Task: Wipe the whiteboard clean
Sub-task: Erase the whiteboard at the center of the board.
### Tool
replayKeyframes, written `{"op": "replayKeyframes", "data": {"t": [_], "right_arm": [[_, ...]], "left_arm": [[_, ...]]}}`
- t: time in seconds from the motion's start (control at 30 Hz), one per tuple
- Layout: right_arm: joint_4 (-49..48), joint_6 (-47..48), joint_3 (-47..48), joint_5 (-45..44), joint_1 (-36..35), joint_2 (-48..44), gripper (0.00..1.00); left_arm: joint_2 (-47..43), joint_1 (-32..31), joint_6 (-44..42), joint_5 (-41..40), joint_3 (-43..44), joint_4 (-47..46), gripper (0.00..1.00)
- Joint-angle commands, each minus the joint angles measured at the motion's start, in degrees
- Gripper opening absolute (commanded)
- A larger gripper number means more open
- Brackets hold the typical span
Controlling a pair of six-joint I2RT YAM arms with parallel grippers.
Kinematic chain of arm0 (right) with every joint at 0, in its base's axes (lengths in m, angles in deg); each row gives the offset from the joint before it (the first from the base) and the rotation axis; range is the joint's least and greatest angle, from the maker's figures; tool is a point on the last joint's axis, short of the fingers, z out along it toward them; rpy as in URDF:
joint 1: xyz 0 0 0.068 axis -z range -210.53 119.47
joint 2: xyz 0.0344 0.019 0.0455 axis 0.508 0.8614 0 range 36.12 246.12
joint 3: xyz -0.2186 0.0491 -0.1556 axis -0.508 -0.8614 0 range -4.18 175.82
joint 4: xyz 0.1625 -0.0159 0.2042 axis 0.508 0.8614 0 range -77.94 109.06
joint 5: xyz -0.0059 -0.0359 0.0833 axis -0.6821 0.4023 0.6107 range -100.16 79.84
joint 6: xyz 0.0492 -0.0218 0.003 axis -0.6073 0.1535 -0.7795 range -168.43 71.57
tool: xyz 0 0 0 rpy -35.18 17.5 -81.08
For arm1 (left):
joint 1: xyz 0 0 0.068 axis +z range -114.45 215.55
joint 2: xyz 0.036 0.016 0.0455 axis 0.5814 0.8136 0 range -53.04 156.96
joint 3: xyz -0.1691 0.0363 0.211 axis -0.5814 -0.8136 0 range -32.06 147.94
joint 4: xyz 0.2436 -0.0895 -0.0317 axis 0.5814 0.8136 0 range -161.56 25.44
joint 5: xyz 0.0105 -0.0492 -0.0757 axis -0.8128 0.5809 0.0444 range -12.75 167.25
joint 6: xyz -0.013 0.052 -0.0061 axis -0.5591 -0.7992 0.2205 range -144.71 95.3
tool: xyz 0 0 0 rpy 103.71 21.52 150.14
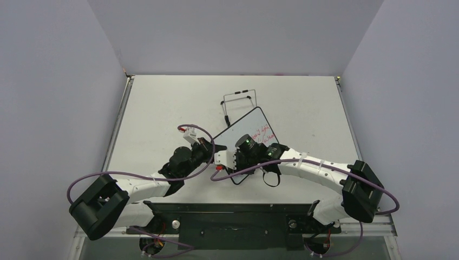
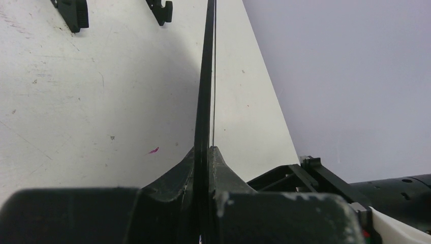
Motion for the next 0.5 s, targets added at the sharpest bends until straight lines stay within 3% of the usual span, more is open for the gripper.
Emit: {"op": "replayKeyframes", "data": {"t": [0.0,0.3,0.47], "right_arm": [[1.82,1.62,-2.45,1.12,2.09,-0.28,0.0],[0.37,-0.96,4.93,0.63,1.84,0.98,0.0],[-2.09,-0.48,0.84,-0.71,-2.0,-0.75,0.0]], "left_arm": [[-0.79,-0.72,1.48,3.35,3.01,-8.69,0.0],[-0.68,-0.81,1.57,3.42,2.77,-8.93,0.0],[-0.49,-0.77,1.63,3.45,2.9,-9.1,0.0]]}}
